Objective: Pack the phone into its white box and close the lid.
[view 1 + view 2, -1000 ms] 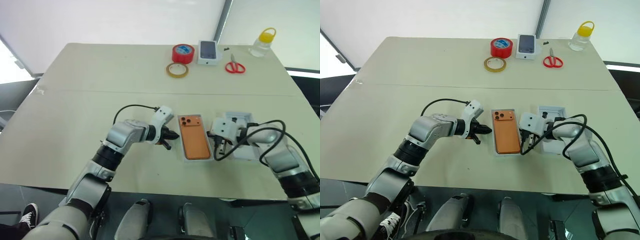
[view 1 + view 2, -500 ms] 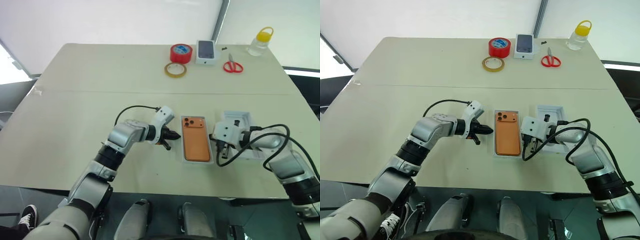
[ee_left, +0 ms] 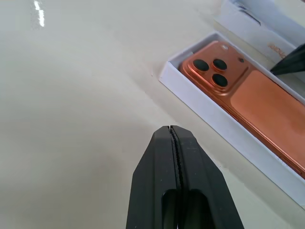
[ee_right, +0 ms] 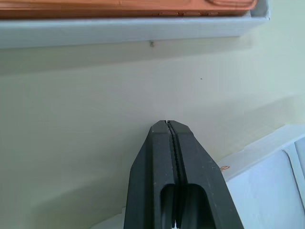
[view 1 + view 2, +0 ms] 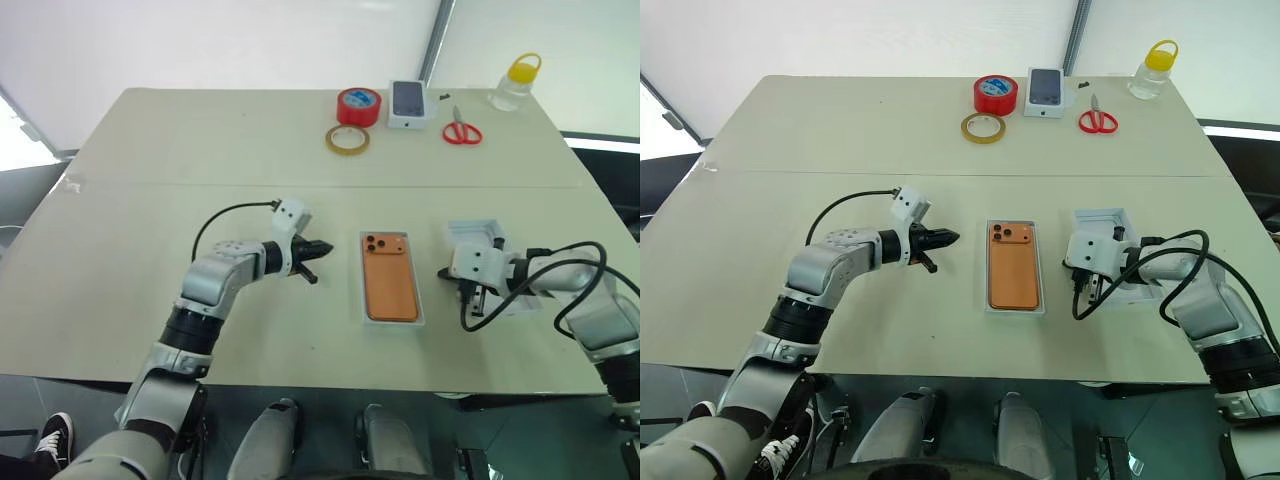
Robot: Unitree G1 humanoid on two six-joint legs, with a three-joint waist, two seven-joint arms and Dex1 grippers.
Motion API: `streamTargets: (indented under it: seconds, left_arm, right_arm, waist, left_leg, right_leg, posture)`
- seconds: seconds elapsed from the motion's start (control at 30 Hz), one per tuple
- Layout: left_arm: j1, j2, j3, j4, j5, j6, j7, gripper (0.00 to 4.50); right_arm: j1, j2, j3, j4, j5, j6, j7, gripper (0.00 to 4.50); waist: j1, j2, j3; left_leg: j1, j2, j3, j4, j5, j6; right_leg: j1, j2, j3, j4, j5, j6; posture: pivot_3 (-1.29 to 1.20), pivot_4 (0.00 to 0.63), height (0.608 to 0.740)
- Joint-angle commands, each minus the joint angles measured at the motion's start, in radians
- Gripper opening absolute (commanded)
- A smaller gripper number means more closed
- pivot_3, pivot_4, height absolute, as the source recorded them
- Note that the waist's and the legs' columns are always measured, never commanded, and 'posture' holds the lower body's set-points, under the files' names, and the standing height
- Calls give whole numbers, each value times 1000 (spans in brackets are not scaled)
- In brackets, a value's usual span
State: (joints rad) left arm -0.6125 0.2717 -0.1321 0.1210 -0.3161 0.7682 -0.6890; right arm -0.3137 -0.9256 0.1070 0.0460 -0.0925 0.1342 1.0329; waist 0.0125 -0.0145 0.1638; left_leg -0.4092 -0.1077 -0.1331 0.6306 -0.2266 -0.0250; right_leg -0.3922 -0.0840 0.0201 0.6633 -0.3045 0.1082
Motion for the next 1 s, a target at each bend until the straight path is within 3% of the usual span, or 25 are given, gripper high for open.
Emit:
streamTargets:
  seconds: [0.03,0.1,0.2,0.4,0.43,0.47,0.77,1.0]
  left_arm:
    - [18,18,51,-68,-24,-39,0,30]
    - [31,30,77,-79,-50,-21,-16,30]
    - [79,83,117,-153,-102,7,-56,829]
    - [215,195,175,-276,-135,-106,-138,3834]
    - [236,209,179,-288,-129,-121,-140,4289]
    - [269,227,186,-307,-112,-157,-142,4481]
    - [493,279,275,-453,-121,-361,-164,4481]
    - [480,309,273,-363,-111,-502,-242,4481]
  right_arm:
    - [-11,19,-59,-4,53,37,-25,0]
    - [-40,67,-102,-31,146,158,-30,0]
    - [-60,98,-148,-74,210,297,-51,835]
    - [-66,198,-257,-194,297,435,-218,3886]
    - [-49,207,-267,-212,298,461,-245,4330]
    - [-6,205,-266,-248,287,454,-256,4499]
    - [242,266,-329,-493,251,660,-493,4499]
    - [182,267,-259,-583,302,1001,-548,4499]
  waist:
    - [-1,0,0]
    - [-6,0,0]
    - [-12,0,1]
    - [-21,1,1]
    - [-21,1,1]
    - [-19,1,1]
    - [-2,3,1]
    - [-4,3,1]
  left_leg:
    - [0,0,0,0,0,0]
    - [0,1,0,0,0,0]
    - [0,1,0,0,0,0]
    - [0,1,0,-1,0,0]
    - [0,1,0,-1,-2,3]
    - [0,1,0,-1,-2,4]
    - [-1,1,1,-2,-4,6]
    - [0,1,1,-4,-4,7]
  right_leg:
    - [0,0,0,0,0,0]
    - [-1,1,0,0,0,0]
    - [-1,1,1,1,0,0]
    - [-2,0,1,2,0,-1]
    - [-2,0,1,1,0,-1]
    - [-2,0,1,1,0,-1]
    - [-3,-1,2,1,1,-2]
    - [-3,-1,2,0,1,-2]
  posture:
    - [0,150,740]
    - [0,150,740]
    - [0,150,740]
    - [0,150,740]
    - [0,150,740]
    - [0,150,740]
    - [0,150,740]
    - [0,150,740]
